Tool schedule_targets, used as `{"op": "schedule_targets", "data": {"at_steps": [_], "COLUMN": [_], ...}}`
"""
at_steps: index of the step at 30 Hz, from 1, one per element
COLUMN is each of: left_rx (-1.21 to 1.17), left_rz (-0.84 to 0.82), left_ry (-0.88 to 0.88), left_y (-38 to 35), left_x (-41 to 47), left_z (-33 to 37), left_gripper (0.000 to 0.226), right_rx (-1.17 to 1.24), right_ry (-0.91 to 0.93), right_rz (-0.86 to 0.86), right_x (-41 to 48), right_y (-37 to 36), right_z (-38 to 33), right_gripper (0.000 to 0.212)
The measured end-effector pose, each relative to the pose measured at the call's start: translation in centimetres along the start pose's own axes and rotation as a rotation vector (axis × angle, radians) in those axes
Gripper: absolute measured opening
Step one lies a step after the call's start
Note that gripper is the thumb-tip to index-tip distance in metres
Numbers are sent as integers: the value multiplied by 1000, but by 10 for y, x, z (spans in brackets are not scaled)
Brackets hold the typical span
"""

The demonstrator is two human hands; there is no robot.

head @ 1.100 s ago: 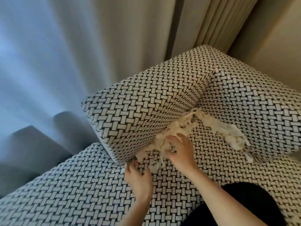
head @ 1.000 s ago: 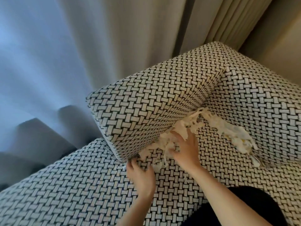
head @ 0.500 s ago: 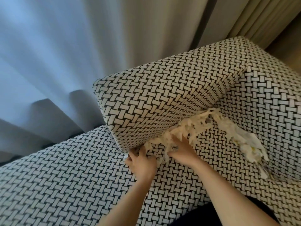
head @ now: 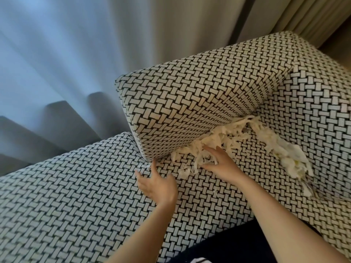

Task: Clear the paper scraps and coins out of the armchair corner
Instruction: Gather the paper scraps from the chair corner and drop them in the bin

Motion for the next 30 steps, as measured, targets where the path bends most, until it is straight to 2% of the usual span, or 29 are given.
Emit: {"op": "schedule_targets", "data": {"at_steps": [4,8,12,15,18,21,27,30], "left_rx": [42,-7,-165,-388,-584,-583,-513,-532], "left_rz": [-68,-23,-45,-185,-383,-442,-675,-784], "left_ry": [-27,-56,-213,-305,-281,-378,-566,-629], "left_y": [-8,-3,-6,-17,-33,-38,-64,-79], "left_x": [11,6,-25,-54,-72,-81,-135,-172], "left_z": [13,17,26,38,55,78,129,144], "left_gripper": [56,46,35,30,16,15,10,16], "right_rx": [-23,-40,-19,15,128,276,395,430], "right_ry": [-7,-13,49,133,154,154,128,97], "right_rz": [-14,-8,157,276,225,184,400,507], "right_x": [-1,-1,-4,-15,-26,-40,-91,-121], "right_y": [-2,-2,9,16,12,13,70,96], "right_z": [-1,-1,-10,-19,-18,-17,19,42], "right_gripper": [60,59,51,44,36,25,20,18]}}
Point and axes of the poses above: each hand's wrist, its own x-axis towards the middle knuckle, its own y-axis out of the back of the hand, z = x × y, the point moved 10 cm from there along x, towards the middle knuckle, and after that the axes turned 4 degrees about -x, right-handed, at the moved point
